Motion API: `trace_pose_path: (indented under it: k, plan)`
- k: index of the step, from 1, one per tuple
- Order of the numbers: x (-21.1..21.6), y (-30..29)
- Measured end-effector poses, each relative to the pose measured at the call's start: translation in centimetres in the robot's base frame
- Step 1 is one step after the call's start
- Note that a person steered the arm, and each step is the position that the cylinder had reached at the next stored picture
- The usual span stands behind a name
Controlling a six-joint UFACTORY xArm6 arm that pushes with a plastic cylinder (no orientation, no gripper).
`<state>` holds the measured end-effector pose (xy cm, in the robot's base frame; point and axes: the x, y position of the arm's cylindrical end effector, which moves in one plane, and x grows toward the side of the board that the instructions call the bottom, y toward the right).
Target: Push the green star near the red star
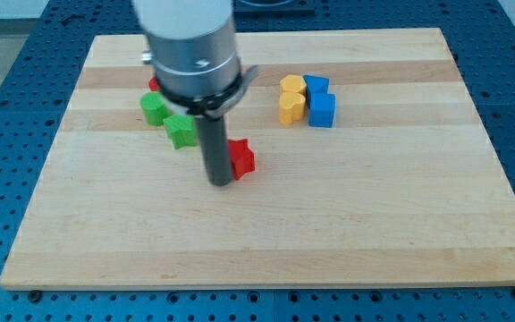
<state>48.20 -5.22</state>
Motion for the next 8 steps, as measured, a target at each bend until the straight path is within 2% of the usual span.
trace_pose_path:
  k: [1, 2, 3, 4, 5, 6, 7, 8]
  plan:
    - [-3.1, 4.3]
    - [-4.3, 7.8]
    - [-3.2, 8.3]
    - [0.2, 6.9]
    - [3.6, 0.5]
    - [3.8, -7.4]
    - [1.9, -13.9]
    - [-1.5, -14.1]
